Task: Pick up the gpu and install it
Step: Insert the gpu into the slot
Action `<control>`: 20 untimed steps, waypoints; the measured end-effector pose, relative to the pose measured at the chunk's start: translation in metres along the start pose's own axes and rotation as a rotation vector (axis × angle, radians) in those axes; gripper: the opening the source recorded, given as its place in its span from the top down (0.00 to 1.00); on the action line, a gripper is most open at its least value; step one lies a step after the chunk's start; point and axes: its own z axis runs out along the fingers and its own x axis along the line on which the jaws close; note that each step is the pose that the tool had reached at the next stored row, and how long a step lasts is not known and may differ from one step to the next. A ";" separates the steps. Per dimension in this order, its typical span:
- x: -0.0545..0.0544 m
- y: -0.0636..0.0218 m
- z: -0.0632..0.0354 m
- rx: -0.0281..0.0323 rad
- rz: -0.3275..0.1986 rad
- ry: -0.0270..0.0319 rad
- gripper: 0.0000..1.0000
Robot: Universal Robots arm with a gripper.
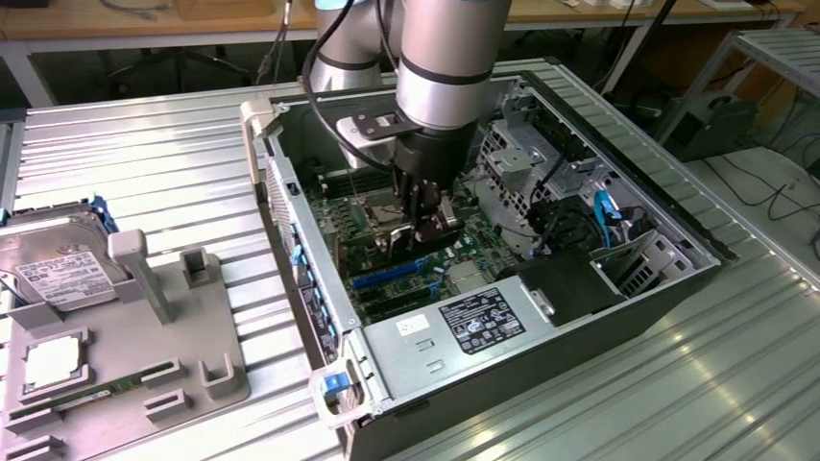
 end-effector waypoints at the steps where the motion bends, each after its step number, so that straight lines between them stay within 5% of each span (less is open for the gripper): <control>1: 0.000 0.0014 0.0007 0.0000 0.000 0.0001 0.73; 20: -0.001 0.0074 0.0091 -0.0025 0.000 -0.0001 0.73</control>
